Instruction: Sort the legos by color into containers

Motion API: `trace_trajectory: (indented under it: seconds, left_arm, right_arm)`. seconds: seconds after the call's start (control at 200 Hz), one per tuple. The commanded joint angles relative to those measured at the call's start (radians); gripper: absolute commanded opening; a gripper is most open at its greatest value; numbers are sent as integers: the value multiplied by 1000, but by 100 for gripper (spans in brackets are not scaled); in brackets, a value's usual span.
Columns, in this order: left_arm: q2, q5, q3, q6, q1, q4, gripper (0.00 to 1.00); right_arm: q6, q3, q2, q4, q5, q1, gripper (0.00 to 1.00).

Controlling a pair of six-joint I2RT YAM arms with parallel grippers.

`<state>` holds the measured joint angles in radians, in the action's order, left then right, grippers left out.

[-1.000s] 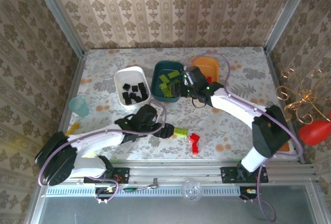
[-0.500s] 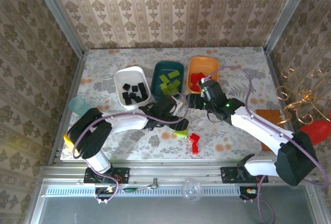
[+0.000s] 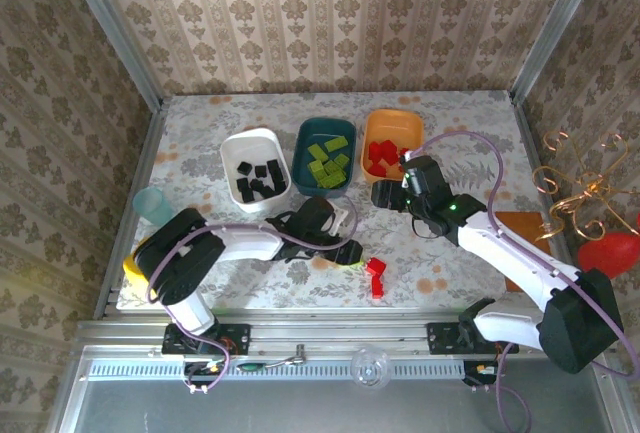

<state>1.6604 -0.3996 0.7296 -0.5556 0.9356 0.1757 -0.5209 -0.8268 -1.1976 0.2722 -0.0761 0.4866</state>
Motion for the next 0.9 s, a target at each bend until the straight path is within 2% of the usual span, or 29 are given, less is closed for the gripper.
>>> trace_trajectory:
  seconds: [0.0,0.075,0.135,0.205,0.355,0.445,0.615,0.895]
  left_arm:
    - [-65,-67,-56,-82,10,53,70]
    - [-91,-70,-72,-92,24,39,70]
    - [-121,-23,-72,-69,31,-23,70]
    - [-164,83,-48,-3,53,-142,72]
    - [-202,372,66,178,167,-384,77]
    - [-171,464,109,260,201,-444,77]
    - [-91,512,150,356,236,-473,77]
    - [-26,490,186,398,239,-427,75]
  right_arm:
    - [-14,18,-2,-4,-10,-6,74]
    - [-19,21,-12,-14,0,-8,74]
    - [-23,22,-19,-19,4,-8,74]
    - [-25,23,-23,-25,7,-8,74]
    - [-28,28,-28,-29,12,-8,74]
    - [-30,30,-27,-29,10,-8,74]
    - [-31,41,-15,-26,10,-8,74]
    - [-29,36,0,-18,9,-11,75]
